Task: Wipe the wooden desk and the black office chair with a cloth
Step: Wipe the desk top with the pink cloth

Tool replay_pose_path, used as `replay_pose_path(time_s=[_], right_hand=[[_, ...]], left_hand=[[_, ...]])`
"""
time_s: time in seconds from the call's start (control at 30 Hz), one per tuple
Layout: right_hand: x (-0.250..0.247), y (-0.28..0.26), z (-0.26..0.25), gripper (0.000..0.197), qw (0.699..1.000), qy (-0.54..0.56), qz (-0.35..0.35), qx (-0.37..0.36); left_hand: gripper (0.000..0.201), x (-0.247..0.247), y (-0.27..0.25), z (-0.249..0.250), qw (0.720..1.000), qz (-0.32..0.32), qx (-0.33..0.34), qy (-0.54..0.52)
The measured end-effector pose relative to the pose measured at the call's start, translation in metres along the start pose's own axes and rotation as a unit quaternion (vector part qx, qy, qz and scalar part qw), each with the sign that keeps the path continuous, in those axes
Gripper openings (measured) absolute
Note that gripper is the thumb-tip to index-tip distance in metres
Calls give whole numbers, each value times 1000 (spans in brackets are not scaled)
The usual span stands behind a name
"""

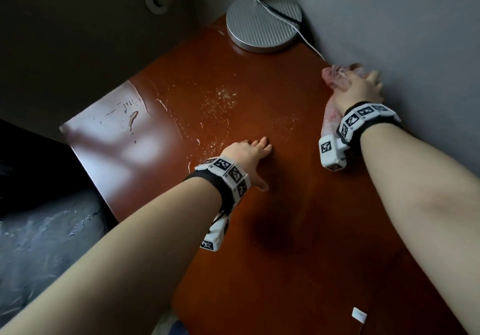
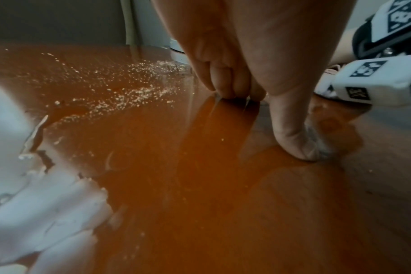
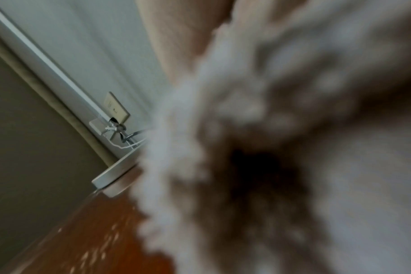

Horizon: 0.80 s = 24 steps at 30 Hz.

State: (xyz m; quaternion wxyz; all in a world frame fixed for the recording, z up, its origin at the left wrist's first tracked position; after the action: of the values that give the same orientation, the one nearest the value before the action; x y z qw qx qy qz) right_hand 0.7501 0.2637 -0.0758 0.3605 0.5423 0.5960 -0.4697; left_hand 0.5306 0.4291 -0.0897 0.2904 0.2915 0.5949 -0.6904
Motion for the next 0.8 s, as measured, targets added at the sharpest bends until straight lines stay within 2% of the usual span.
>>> replay_pose_path(time_s=[0.13,0.27,0.5,0.67,0.8], right_hand=[[-2,9,-10,45,1000,-5,7,18],[-5,3,-19,51,999,-26,-14,14],[21,-48,-73,57,986,-67,-75,-131],[30,-88,-74,55,977,-74,-86,-180],[32,-118,-69,52,974,-69,-89,-195]], left_hand=[[102,-4,-1,3,1000,12,5,12],[102,-4,-3,4,1000,1,0,18],[105,0,-2,5,999,-27,-13,21],[105,10,1,7,999,-37,-24,13],[95,13,-9,9,999,-14,-36,14]])
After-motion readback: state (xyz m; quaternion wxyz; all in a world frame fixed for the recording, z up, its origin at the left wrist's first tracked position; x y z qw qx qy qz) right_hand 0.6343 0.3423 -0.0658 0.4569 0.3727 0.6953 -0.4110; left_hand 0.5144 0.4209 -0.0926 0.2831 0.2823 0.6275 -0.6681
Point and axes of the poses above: each hand's wrist, its own y-axis towards the middle knuckle, its own x-axis out of the palm, z = x × y, the point moved 10 cm from there along y, towards the middle knuckle, and after that the axes turned 3 degrees about -z, right-handed, at the moved point
